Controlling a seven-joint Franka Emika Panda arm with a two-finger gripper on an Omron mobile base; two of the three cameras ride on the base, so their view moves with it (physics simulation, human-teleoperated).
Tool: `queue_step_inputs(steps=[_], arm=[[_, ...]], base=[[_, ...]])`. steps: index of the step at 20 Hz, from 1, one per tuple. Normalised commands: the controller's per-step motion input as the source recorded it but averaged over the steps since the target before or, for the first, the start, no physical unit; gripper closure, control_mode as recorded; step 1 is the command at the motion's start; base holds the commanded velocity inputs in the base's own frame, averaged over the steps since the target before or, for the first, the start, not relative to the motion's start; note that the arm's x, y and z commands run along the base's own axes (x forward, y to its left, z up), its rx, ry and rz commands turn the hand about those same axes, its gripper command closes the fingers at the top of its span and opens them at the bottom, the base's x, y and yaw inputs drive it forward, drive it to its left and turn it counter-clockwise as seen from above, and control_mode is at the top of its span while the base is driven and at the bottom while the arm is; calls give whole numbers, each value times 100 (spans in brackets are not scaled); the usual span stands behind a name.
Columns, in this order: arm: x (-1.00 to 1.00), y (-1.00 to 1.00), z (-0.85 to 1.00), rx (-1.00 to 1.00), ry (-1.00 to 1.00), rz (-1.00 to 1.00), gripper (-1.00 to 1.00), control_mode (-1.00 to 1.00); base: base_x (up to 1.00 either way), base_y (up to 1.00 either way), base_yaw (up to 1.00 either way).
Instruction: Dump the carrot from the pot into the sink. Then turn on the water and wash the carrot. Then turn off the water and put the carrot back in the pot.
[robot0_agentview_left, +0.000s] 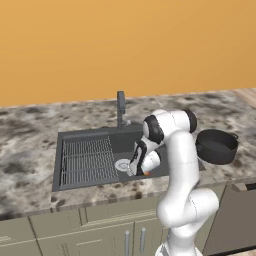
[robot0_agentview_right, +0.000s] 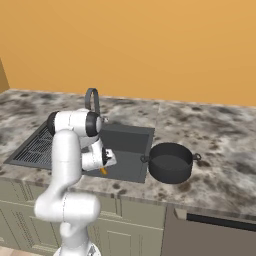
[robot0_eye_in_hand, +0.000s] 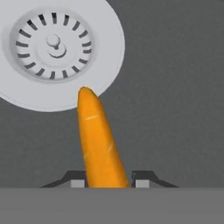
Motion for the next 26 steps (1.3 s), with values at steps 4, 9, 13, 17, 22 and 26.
queue_step_inputs(steps=[4, 9, 13, 17, 22, 26], arm=[[-29, -77, -30, 11, -1, 0, 100, -100], [0, -92, 9, 20, 0, 0, 100, -100], [3, -85, 62, 22, 0, 0, 100, -100], [27, -55, 87, 17, 0, 0, 100, -100], [36, -40, 100, 13, 0, 0, 100, -100], [16, -32, 100, 9, 0, -3, 100, -100]], base=[[0, 0, 0], [0, 0, 0], [0, 0, 0], [0, 0, 0], [0, 0, 0], [0, 0, 0]])
